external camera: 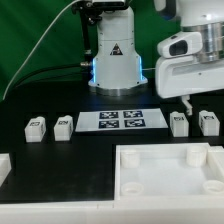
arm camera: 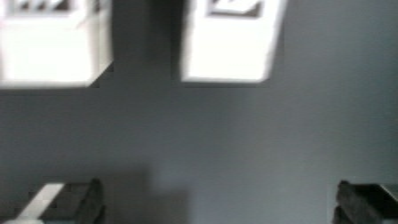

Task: Assemble one leg

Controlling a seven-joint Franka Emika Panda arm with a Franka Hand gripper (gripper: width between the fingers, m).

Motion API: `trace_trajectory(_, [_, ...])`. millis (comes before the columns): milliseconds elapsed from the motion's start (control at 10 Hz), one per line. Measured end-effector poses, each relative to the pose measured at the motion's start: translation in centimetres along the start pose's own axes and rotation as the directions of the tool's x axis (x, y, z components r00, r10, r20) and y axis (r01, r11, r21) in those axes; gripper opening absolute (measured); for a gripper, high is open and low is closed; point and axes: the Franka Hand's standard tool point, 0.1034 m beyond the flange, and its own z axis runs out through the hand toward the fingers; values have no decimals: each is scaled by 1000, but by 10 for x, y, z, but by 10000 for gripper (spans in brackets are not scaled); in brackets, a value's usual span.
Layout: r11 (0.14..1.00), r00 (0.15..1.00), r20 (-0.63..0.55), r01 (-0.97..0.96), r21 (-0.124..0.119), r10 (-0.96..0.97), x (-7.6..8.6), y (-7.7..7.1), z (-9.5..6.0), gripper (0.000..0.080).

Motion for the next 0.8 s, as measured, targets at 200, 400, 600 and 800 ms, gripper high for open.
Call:
trace_trajectory(200, [1000,1000,20,24,-3,-24,-11,-11,6,649])
trace_trajectory(400, [998,982,179,60,-29,-54,-18,0,12,649])
trace_trajectory(600, [997,936,347,71,-36,-55,-20,7,14,649])
trace_trajectory(800, [998,878,477,59,-33,-36,-11,10,14,649])
